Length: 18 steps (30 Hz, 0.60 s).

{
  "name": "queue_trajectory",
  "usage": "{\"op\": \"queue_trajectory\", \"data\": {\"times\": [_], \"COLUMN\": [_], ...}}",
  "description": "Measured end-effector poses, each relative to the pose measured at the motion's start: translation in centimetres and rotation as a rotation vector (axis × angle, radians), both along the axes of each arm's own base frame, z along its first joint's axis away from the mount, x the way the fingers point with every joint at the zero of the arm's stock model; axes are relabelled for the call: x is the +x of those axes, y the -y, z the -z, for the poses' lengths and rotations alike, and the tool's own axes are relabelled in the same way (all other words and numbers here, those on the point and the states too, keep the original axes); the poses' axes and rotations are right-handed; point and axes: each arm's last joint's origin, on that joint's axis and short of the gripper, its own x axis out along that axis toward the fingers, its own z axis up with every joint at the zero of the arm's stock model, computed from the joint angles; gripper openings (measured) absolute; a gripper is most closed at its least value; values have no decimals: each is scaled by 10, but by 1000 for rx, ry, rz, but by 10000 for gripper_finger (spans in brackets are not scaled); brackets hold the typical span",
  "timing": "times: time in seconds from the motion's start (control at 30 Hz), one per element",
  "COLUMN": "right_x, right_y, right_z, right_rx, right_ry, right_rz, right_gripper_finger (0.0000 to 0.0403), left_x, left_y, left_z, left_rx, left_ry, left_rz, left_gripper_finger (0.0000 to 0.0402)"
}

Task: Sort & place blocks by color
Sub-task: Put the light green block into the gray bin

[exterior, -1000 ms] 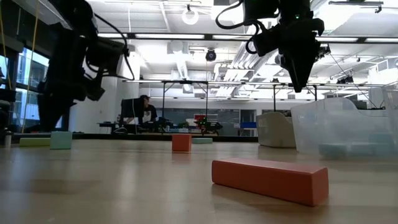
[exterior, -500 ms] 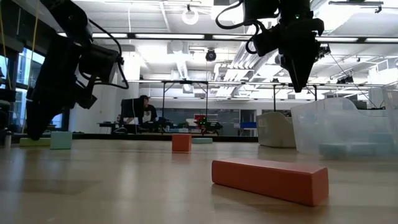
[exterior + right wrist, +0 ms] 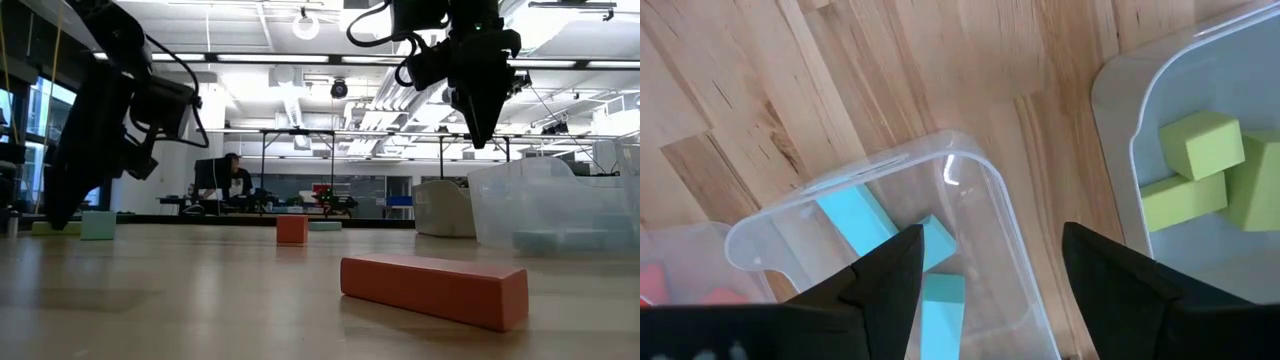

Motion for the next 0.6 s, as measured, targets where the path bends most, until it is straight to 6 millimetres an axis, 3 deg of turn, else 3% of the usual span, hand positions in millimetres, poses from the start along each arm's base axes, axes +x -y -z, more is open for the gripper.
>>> {"op": "queue_trajectory", "data": {"times": [0.33,0.6], "right_x": [0,0], "right_y": [0,0], "right_z": [0,0], "right_rx": [0,0], "right_ry": [0,0], "right_rz": [0,3], "right_gripper_finger": [229,229], "left_x": [4,4], "left_y": [-2,-1], "left_z": [13,13], "left_rx": [-41,-50], "left_ry": [-70,-63], "left_rz": [-2,16], "left_gripper_finger": [137,62]}}
